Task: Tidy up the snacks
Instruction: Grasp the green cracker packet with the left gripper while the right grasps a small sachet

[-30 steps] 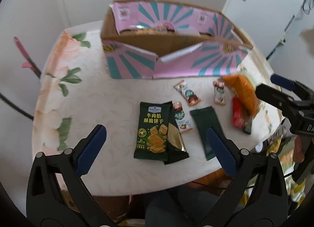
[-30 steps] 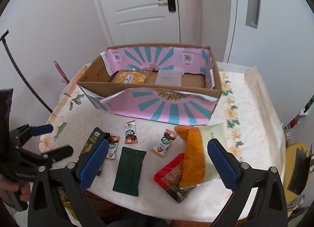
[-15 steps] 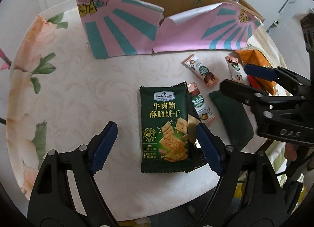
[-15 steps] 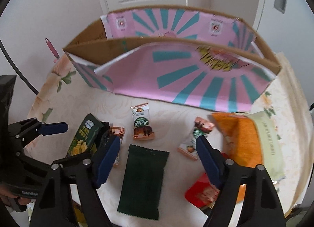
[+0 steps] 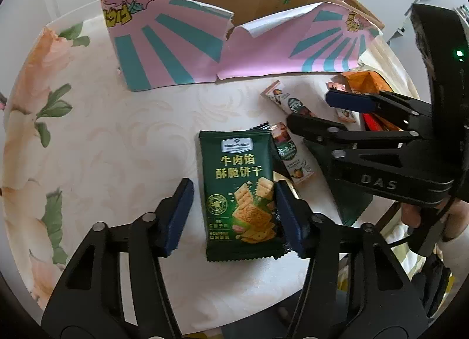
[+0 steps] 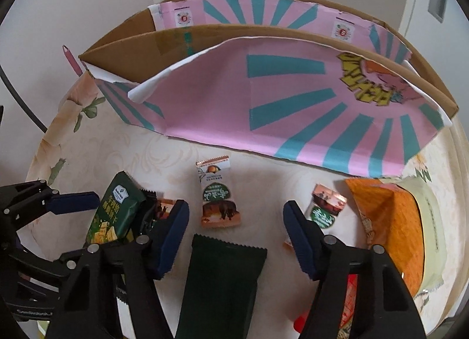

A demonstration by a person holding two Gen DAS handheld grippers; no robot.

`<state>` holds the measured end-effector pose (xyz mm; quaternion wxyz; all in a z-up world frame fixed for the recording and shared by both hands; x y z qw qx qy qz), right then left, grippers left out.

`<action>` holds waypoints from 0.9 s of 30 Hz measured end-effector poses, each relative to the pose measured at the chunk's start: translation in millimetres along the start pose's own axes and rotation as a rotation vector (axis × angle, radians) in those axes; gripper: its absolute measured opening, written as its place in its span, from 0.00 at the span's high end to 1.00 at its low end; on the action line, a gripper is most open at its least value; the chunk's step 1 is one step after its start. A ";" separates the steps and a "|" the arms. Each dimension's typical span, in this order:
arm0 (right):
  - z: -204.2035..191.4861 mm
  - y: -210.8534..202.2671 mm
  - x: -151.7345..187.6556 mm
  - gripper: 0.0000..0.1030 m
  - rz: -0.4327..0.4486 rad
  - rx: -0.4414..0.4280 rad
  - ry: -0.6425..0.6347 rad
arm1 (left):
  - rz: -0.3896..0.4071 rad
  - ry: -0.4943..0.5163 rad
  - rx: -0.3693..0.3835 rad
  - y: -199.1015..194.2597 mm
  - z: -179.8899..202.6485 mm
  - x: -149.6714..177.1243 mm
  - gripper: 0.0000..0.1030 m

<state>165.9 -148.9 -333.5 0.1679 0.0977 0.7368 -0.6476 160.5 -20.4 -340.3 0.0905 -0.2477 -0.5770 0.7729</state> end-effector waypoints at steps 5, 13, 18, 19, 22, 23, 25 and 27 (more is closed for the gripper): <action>-4.4 5.4 -3.3 0.44 0.004 -0.006 -0.016 | -0.006 -0.004 0.012 1.9 3.8 -1.8 0.54; -13.2 14.4 -13.6 0.64 0.015 -0.004 -0.056 | -0.008 -0.011 0.013 2.5 3.8 -2.6 0.59; -17.9 17.1 -14.9 0.77 0.023 0.004 -0.084 | -0.004 -0.022 0.004 2.8 5.4 -3.1 0.60; -18.9 17.8 -14.4 0.78 0.025 0.007 -0.089 | -0.002 -0.025 0.002 2.3 5.4 -2.9 0.60; -19.4 17.4 -13.7 0.80 0.030 0.003 -0.089 | 0.004 -0.033 -0.007 -1.2 3.4 -1.3 0.60; -18.2 16.6 -12.8 0.80 0.032 0.001 -0.086 | 0.006 -0.036 -0.010 -2.2 2.7 -1.0 0.60; -16.6 15.3 -12.6 0.80 0.036 -0.001 -0.077 | 0.010 -0.046 -0.014 -4.9 0.2 -0.3 0.60; -16.6 12.5 -13.4 0.80 0.043 -0.004 -0.071 | 0.013 -0.056 -0.017 -7.2 -1.5 -0.6 0.60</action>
Point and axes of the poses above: each gripper's, at about its wrist camera, not at the fingertips, and y roughly the way its jaws point, z to its right, x to its underside, the point moved 7 cm from there along y, roughly the way its jaws point, and after that the axes turned 5 degrees about -z, right-handed, at the moved point
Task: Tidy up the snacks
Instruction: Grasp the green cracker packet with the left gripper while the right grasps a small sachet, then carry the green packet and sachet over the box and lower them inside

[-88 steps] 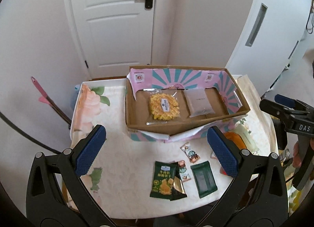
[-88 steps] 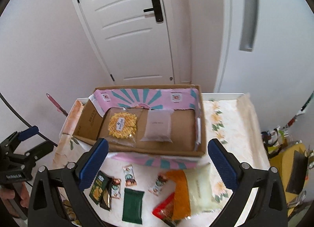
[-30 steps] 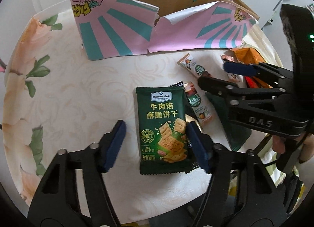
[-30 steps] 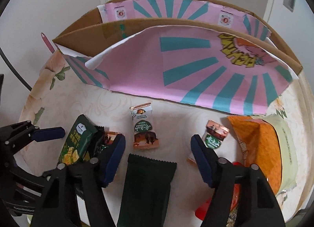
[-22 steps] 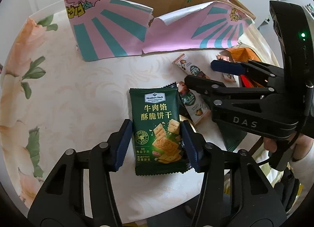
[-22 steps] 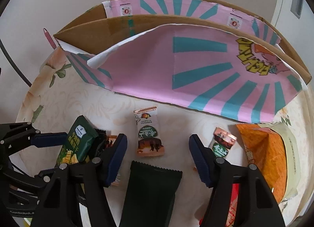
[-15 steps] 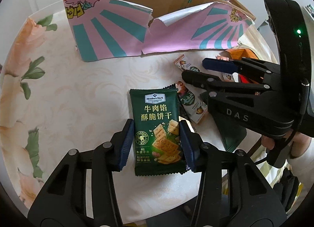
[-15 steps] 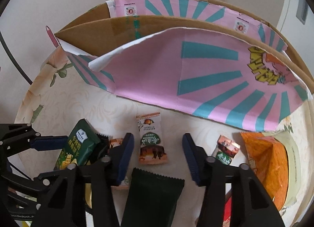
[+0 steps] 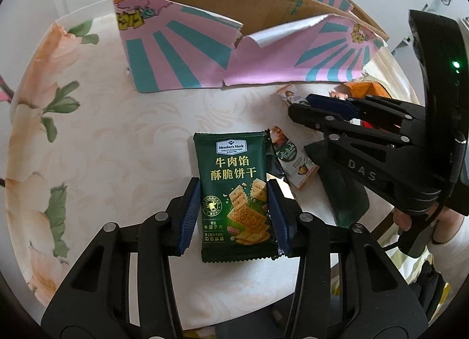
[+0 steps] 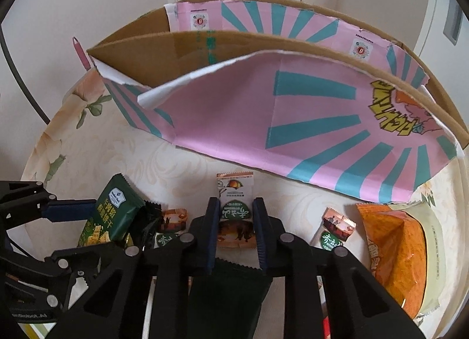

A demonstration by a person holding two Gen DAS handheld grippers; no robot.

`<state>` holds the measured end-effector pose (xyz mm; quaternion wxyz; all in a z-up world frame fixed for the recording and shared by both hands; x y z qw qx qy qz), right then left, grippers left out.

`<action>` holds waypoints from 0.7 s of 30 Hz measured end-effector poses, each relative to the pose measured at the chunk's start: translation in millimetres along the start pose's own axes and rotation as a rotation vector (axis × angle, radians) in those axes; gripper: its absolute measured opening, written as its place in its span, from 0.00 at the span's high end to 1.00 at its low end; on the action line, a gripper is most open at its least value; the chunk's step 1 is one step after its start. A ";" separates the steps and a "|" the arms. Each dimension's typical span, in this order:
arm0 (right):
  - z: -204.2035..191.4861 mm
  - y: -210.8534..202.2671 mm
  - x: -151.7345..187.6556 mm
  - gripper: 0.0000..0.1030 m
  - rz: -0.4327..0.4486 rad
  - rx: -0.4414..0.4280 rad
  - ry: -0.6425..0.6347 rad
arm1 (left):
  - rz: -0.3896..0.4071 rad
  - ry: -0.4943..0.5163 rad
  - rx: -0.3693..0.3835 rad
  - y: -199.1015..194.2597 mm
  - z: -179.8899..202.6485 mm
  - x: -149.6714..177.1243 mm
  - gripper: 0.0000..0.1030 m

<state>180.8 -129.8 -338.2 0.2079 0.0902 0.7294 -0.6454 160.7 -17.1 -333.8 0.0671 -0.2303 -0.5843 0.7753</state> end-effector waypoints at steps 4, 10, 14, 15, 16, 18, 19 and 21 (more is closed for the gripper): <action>1.2 -10.1 0.7 0.80 0.006 -0.011 0.005 | 0.013 -0.017 -0.011 -8.6 1.2 -1.9 0.60; 4.8 -34.6 0.9 0.80 0.020 -0.036 0.013 | 0.047 -0.041 -0.029 -35.3 8.2 -6.6 0.60; 9.2 -60.0 -0.5 0.80 0.040 -0.058 0.012 | 0.089 -0.061 -0.055 -62.6 18.3 -13.0 0.60; 10.3 -67.7 -0.4 0.80 0.046 -0.065 0.011 | 0.106 -0.068 -0.063 -71.0 21.8 -15.5 0.60; 12.4 -75.2 -0.5 0.80 0.052 -0.071 0.010 | 0.117 -0.074 -0.068 -77.1 24.9 -17.8 0.60; 14.4 -88.9 -3.6 0.80 0.064 -0.081 0.006 | 0.142 -0.086 -0.082 -89.8 30.3 -21.6 0.60; 17.6 -98.3 -5.9 0.80 0.074 -0.087 0.006 | 0.156 -0.093 -0.088 -95.9 34.3 -24.8 0.60; 22.0 -111.4 -10.1 0.80 0.088 -0.094 0.006 | 0.197 -0.106 -0.099 -107.1 39.6 -31.1 0.60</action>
Point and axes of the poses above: each gripper's, at about its wrist camera, not at the fingertips, and y roughly the way its jaws point, z to its right, x to its underside, the point moved 7 cm from there along y, roughly the way its jaws point, and after that the axes turned 5 degrees about -z, right-handed, at the moved point
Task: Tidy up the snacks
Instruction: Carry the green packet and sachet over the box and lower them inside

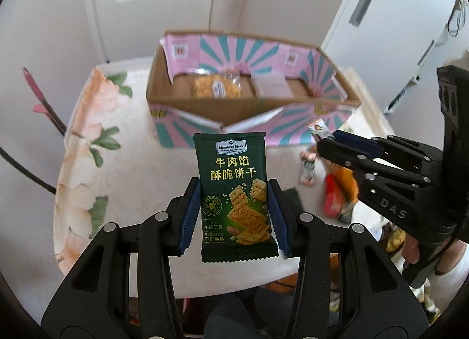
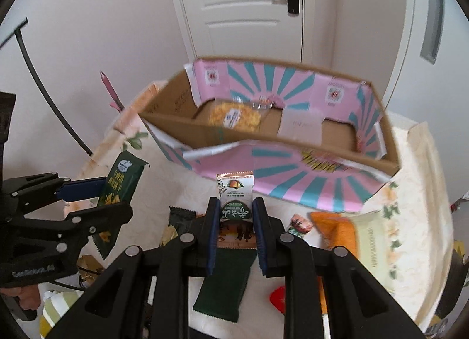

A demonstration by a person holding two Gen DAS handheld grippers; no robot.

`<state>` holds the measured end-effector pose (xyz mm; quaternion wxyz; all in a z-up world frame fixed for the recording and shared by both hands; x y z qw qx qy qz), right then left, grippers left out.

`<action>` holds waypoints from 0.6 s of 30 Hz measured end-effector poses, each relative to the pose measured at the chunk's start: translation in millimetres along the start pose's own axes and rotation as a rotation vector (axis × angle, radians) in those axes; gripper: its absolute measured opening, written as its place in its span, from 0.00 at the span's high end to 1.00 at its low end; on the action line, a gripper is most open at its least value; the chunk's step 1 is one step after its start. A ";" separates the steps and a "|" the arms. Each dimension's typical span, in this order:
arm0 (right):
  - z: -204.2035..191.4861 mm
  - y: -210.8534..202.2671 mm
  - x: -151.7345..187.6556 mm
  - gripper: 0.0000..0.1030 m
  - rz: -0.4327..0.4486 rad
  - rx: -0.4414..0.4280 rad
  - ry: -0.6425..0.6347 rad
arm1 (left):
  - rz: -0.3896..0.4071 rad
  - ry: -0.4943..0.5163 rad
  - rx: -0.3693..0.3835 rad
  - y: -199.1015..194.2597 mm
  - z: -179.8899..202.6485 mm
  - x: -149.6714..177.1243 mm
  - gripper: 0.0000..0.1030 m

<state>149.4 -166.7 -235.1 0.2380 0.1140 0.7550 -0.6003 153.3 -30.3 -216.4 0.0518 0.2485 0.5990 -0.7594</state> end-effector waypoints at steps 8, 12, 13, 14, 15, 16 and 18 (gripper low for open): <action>31.1 -54.6 -33.0 0.80 0.086 0.006 -0.023 | 0.099 -0.023 -0.016 -27.6 31.2 -48.7 0.60; 49.6 -61.9 -54.0 0.80 0.106 0.024 -0.013 | 0.111 0.000 -0.023 -28.8 42.6 -80.5 0.60; 54.7 -62.2 -59.1 0.80 0.107 0.028 -0.003 | 0.117 0.016 -0.021 -27.2 45.0 -92.2 0.60; 58.4 -61.6 -63.4 0.80 0.107 0.030 0.004 | 0.120 0.023 -0.018 -25.6 46.4 -99.2 0.60; 61.8 -60.8 -67.6 0.80 0.108 0.033 0.010 | 0.122 0.032 -0.012 -22.9 47.0 -107.5 0.60; 66.1 -59.4 -73.3 0.80 0.108 0.038 0.018 | 0.119 0.041 -0.005 -17.5 47.2 -118.2 0.60; 72.5 -54.3 -82.7 0.80 0.107 0.049 0.038 | 0.105 0.051 -0.001 -7.5 46.0 -132.1 0.60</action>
Point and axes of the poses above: each gripper's, at about its wrist camera, not at the fingertips, and y roughly the way its jaws point, z to its right, x to its underside, the point moved 7 cm from there along y, roughly the way its jaws point, and after that the axes turned 5 degrees about -z, right-handed, at the moved point
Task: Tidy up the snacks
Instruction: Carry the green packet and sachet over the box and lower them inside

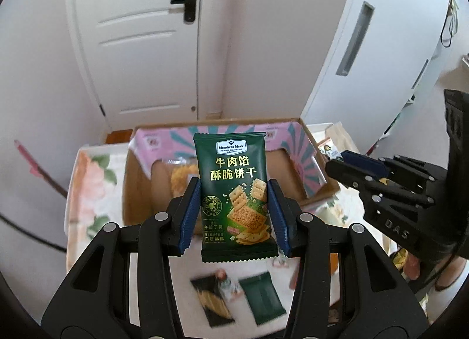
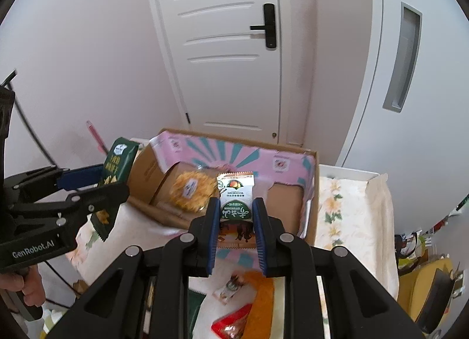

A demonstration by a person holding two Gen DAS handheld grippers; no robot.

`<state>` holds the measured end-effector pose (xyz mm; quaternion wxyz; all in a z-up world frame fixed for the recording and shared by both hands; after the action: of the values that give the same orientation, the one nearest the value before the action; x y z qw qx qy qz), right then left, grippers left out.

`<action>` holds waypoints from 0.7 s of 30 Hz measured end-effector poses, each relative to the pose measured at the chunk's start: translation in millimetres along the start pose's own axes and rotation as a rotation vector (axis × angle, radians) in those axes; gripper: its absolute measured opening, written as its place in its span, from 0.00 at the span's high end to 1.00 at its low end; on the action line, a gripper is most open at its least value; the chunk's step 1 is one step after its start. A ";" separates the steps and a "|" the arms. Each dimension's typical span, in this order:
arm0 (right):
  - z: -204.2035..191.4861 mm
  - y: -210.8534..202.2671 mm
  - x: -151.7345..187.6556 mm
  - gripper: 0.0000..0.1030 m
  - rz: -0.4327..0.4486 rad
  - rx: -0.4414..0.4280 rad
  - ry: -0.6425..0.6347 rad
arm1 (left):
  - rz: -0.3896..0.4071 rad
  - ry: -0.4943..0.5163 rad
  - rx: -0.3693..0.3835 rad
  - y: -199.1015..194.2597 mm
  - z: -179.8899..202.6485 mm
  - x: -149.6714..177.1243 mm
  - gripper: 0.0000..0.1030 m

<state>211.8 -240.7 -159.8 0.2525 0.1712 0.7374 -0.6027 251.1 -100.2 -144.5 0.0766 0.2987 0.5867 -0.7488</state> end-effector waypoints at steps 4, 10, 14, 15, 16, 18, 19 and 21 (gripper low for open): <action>10.1 14.5 -16.1 0.80 -0.011 0.005 0.045 | -0.056 0.010 0.019 34.1 -8.1 -21.8 0.60; 17.8 38.2 -27.9 0.80 -0.038 0.026 0.103 | -0.180 0.008 0.062 94.0 -21.6 -31.9 0.60; 22.6 52.9 -26.7 0.80 -0.069 0.034 0.150 | -0.228 0.029 0.073 125.1 -25.4 -31.5 0.60; 23.2 55.8 -26.5 0.80 -0.075 0.034 0.158 | -0.238 0.036 0.071 130.7 -26.0 -30.9 0.60; 24.5 60.1 -26.5 0.80 -0.084 0.036 0.166 | -0.248 0.045 0.071 136.6 -26.0 -29.9 0.60; 24.5 65.0 -25.6 0.80 -0.094 0.041 0.173 | -0.261 0.054 0.070 144.2 -27.3 -29.9 0.53; 25.2 67.9 -25.5 0.80 -0.100 0.043 0.178 | -0.262 0.058 0.063 146.2 -27.4 -30.3 0.34; 25.7 71.1 -25.5 0.80 -0.106 0.045 0.185 | -0.241 0.064 0.049 145.4 -28.6 -31.3 0.02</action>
<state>276.4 -249.2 -205.9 0.1473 0.1923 0.7517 -0.6135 354.3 -124.8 -252.5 -0.0401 0.2516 0.6020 -0.7568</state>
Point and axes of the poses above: each gripper's, at about its wrist camera, not at the fingertips, and y roughly the way its jaws point, z to its right, x to its underside, the point moved 7 cm from there along y, roughly the way its jaws point, and after that the axes turned 5 degrees about -z, right-handed, at the moved point
